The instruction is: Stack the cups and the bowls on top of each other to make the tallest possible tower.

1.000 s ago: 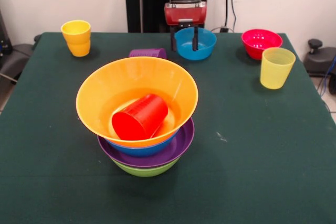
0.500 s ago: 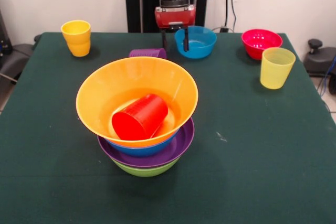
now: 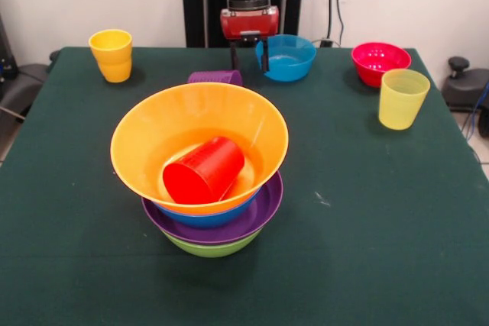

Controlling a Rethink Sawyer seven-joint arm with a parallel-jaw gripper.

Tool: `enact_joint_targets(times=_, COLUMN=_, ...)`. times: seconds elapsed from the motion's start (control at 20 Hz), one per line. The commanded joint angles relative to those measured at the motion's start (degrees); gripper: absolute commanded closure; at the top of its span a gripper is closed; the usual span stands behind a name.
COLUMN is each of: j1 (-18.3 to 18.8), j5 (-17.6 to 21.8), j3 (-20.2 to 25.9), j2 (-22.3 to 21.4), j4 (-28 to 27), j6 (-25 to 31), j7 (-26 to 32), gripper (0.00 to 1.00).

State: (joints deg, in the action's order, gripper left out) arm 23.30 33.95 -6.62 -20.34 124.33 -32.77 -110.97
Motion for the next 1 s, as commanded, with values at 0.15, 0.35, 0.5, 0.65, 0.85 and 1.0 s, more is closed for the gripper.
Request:
enact_joint_targets(times=0.15, j1=-0.9, j5=2.0, j3=2.7, j2=1.4, j4=-6.1, j6=-1.3, j7=-5.1, gripper=0.0)
enact_joint_targets(times=0.35, j1=0.1, j5=3.0, j3=4.3, j2=-4.6, j4=-3.5, j6=3.3, j7=-5.8, gripper=0.0)
enact_joint_targets(times=0.5, j1=1.1, j5=3.4, j3=6.3, j2=-9.0, j4=-1.0, j6=6.5, j7=-6.9, gripper=0.0)
enact_joint_targets(times=0.65, j1=3.3, j5=4.6, j3=9.4, j2=-13.6, j4=0.6, j6=11.4, j7=-7.0, gripper=0.0)
enact_joint_targets(times=0.85, j1=3.6, j5=4.7, j3=9.5, j2=-13.0, j4=0.8, j6=11.0, j7=-6.8, gripper=0.0)
enact_joint_targets(times=1.0, j1=2.6, j5=4.8, j3=6.7, j2=-10.5, j4=1.1, j6=6.9, j7=-6.6, gripper=0.0)
